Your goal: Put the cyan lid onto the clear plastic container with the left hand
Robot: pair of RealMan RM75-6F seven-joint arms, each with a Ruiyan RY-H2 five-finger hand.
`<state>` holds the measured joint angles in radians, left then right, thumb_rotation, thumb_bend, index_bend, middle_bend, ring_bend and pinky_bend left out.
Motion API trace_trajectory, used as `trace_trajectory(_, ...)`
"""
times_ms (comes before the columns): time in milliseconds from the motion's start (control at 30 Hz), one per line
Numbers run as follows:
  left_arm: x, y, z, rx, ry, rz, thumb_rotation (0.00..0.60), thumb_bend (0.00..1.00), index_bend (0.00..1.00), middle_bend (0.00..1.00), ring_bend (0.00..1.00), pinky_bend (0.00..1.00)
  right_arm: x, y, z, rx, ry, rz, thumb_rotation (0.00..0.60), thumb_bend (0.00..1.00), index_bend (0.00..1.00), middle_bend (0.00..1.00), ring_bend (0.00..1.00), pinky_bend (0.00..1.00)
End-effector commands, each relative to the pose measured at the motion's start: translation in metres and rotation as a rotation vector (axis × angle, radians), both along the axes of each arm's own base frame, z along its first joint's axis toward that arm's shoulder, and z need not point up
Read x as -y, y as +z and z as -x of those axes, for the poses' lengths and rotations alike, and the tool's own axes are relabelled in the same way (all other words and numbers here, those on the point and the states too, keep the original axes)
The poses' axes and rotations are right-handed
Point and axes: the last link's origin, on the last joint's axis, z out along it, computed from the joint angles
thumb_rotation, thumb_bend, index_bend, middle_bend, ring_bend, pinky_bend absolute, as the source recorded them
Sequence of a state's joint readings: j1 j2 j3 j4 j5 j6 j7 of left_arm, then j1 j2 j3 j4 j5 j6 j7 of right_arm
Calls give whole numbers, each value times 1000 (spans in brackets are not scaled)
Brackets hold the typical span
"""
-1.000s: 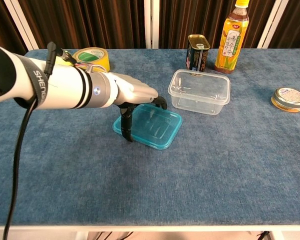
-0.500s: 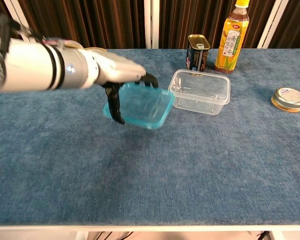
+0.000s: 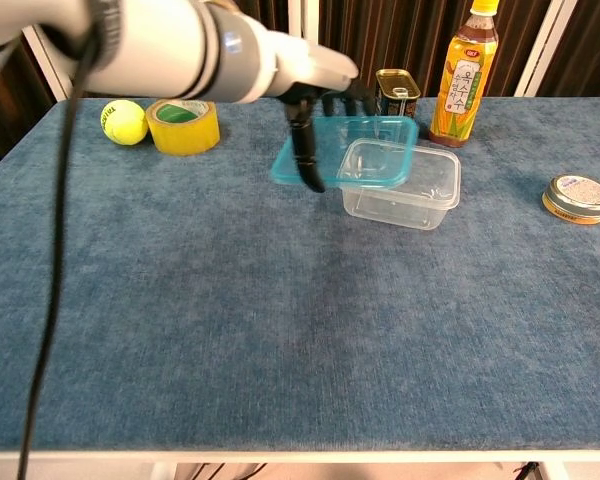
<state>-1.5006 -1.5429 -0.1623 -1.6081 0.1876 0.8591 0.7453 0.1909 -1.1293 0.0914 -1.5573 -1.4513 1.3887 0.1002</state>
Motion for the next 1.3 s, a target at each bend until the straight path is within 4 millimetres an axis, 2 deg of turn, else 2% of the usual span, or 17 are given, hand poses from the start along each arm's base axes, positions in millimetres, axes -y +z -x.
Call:
trace_trajectory(33,-1,-16,-35,-53,-27,-21,600,328,340,325,173,120,0,1,2,-1,-7,1,600,65,0,0,0,0)
trace_trajectory(200,0,-35,-57,-131,-44,-42,600,327,335,325,173,121,2,2,5,-1,-16,2,600,66,0,0,0,0)
trace_trajectory(400,-4,-49,-72,-189,-61,-51,600,330,335,324,173,120,3,3,9,1,-28,1,600,65,0,0,0,0)
trace_trajectory(900,-18,-69,-83,-240,9,-29,600,329,329,317,173,119,5,1,12,-1,-45,3,600,66,0,0,0,0)
trace_trajectory(1300,-21,-77,-93,-246,10,-24,600,328,327,314,173,118,6,2,15,0,-63,5,600,65,0,0,0,0)
